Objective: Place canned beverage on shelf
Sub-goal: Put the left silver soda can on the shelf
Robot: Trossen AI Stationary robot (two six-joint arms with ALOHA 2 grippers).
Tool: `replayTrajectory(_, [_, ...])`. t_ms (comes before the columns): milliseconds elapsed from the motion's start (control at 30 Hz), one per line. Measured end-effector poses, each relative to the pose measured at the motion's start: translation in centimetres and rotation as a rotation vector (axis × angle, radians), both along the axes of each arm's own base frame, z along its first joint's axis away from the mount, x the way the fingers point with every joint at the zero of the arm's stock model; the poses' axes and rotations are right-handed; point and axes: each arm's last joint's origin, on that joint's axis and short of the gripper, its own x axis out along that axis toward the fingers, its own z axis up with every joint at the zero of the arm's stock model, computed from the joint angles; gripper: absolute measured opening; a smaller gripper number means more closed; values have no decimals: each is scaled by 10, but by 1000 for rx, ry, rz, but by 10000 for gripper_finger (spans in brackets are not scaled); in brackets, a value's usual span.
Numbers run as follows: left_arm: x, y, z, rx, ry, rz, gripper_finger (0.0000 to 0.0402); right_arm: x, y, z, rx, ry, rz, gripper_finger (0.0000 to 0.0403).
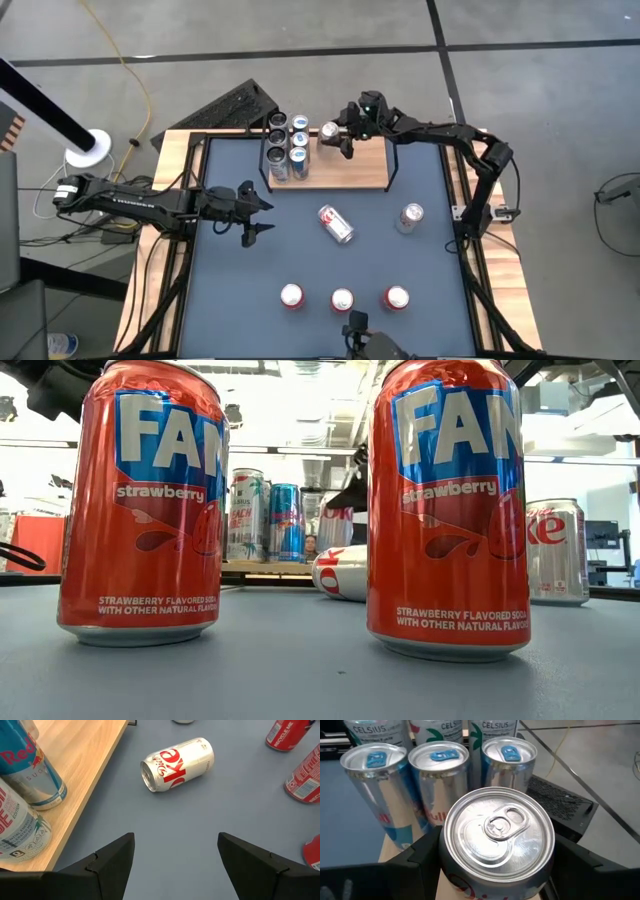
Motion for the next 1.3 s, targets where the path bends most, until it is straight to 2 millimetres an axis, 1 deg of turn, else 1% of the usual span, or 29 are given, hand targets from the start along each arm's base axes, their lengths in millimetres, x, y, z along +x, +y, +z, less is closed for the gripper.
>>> replayTrajectory(67, [0,0,0,0,0,0,275,1,-1,3,3,4,2,281])
replayTrajectory(233, [0,0,0,1,-1,2,275,5,-6,25,6,-5,19,281])
replayTrajectory(300, [0,0,0,-2,-2,4,275,6,-4,27,17,16,26,281])
replayTrajectory(400, [0,0,0,-4,-1,5,275,5,-1,25,30,50,28,281])
replayTrajectory(500, [0,0,0,0,1,2,275,5,7,22,71,108,48,281])
replayTrajectory(600, [0,0,0,12,3,-8,275,6,22,11,125,224,98,281])
replayTrajectory(633, [0,0,0,14,3,-11,275,8,27,10,123,239,118,281])
replayTrajectory(733, [0,0,0,14,4,-12,275,16,43,9,119,264,155,281])
replayTrajectory(867, [0,0,0,12,4,-15,275,22,55,11,99,274,174,281])
replayTrajectory(1000, [0,0,0,12,4,-16,275,25,58,12,56,285,137,281])
replayTrajectory(1300, [-1,-1,-1,10,17,-26,275,25,62,11,109,300,127,282])
